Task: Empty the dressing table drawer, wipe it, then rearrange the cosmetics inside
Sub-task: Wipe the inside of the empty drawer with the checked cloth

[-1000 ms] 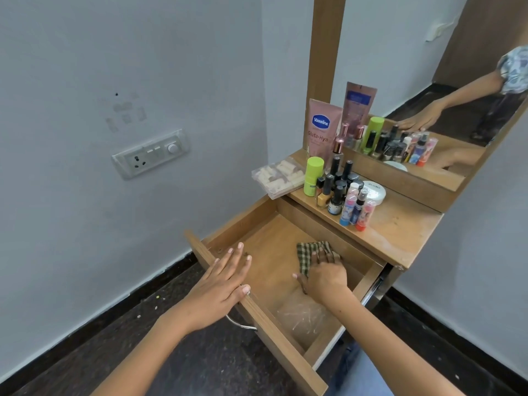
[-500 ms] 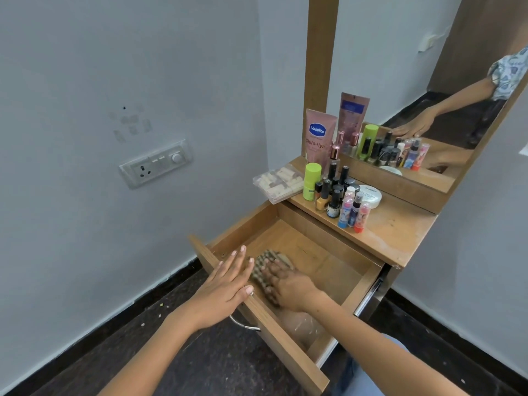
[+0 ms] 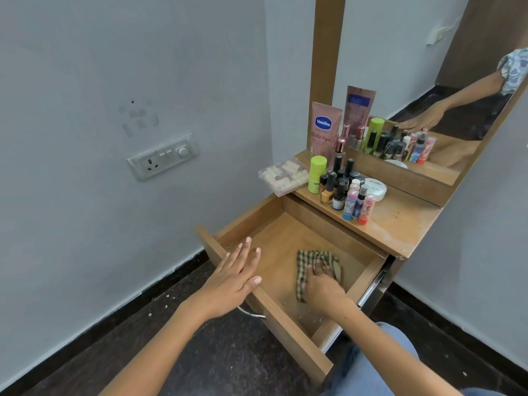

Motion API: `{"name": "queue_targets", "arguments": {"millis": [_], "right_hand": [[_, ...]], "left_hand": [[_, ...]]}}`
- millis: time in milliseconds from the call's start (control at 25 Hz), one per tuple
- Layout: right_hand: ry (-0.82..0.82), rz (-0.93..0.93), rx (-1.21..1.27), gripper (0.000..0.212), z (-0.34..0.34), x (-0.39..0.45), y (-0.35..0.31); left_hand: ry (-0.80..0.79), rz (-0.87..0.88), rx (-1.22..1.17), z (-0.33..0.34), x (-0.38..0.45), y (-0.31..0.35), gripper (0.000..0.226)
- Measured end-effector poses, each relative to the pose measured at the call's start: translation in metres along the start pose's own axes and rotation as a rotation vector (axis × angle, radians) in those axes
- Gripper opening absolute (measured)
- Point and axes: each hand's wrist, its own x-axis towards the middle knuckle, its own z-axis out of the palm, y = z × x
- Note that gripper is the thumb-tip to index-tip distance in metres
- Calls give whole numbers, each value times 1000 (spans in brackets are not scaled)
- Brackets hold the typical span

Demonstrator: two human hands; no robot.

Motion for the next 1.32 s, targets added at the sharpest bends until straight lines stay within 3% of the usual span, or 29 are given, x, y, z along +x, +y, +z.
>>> {"name": "queue_targets", "arguments": {"millis": [80, 320, 520, 640, 880, 1200, 1320], "right_hand": [[-67, -65, -43, 63, 0, -7, -3], [7, -219, -271, 63, -12, 12, 7], [94, 67, -188, 69, -23, 22, 15], [28, 233, -175, 76, -12, 3, 2], [-15, 114, -207, 73, -4, -10, -19], [0, 186, -541, 53, -30, -14, -9], [-7, 116, -425, 54, -16, -31, -13]], "left_hand": [[-5, 27, 9, 6, -9, 15, 62], [13, 44, 8, 14, -21, 35, 65], [-27, 45, 14, 14, -19, 33, 65], [-27, 47, 9, 15, -18, 32, 66], [-38, 46, 24, 14, -19, 32, 67], [-63, 42, 17, 14, -18, 32, 66], [-65, 48, 11, 15, -17, 31, 66]]}}
